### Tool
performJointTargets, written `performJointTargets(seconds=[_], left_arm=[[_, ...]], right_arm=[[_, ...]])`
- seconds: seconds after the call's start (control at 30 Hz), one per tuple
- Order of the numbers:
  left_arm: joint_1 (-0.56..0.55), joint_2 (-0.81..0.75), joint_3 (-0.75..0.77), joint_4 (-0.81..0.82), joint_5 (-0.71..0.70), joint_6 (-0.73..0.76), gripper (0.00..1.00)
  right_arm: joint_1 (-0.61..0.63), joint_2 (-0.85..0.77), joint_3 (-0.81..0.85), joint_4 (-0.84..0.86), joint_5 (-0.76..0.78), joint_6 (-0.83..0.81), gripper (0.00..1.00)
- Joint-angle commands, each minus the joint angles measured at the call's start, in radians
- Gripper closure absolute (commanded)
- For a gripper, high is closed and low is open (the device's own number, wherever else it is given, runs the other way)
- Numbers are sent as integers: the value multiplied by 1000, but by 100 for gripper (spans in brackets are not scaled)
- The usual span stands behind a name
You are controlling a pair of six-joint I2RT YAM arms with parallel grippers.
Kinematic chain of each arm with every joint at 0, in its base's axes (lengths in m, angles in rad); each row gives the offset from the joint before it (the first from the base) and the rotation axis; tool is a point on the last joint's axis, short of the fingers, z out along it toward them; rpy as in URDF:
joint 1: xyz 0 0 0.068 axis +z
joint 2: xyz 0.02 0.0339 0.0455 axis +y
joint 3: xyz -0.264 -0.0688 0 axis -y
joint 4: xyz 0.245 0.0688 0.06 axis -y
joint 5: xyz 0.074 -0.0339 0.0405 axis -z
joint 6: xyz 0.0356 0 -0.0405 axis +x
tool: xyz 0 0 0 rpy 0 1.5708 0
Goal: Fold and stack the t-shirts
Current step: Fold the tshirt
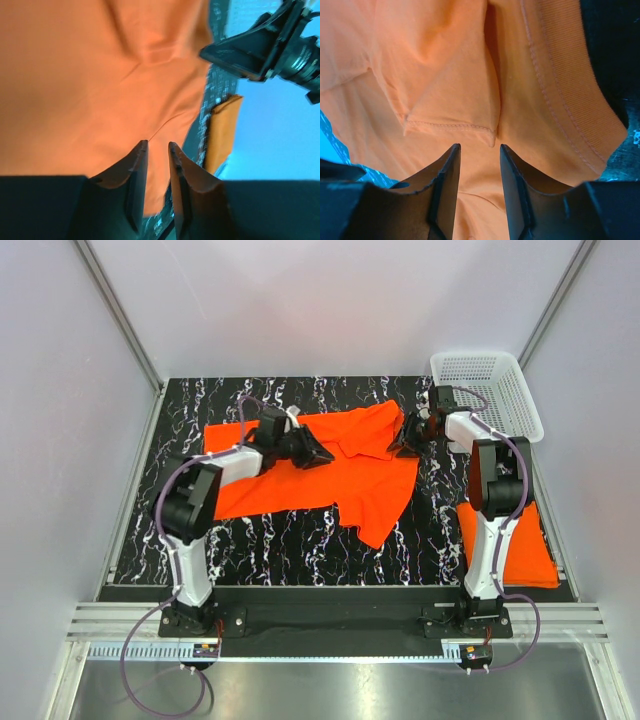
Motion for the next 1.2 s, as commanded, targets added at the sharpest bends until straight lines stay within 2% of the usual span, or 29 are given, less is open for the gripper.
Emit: performJointTargets(seconds=[0.0, 0.1, 0.33, 0.57, 0.83, 1.17], left_arm=[[-44, 108, 91, 298, -39, -163, 71], [-73, 188, 159, 317, -100, -215, 65], [-99, 212, 184, 216, -264, -222, 61], [-107, 296, 277, 144, -280, -236, 53], [-115, 284, 306, 4, -327, -208, 53], [-122, 348, 351, 31, -300, -226, 53]], right_arm=[[-6, 5, 34, 7, -41, -38, 56], [-7, 9, 39, 11, -50, -36, 56], [-10, 15, 46, 21, -72, -16, 56], [-12, 38, 43, 39, -95, 1, 55], [-16, 49, 19, 57, -104, -1, 53], [-22, 72, 39, 62, -116, 10, 53]])
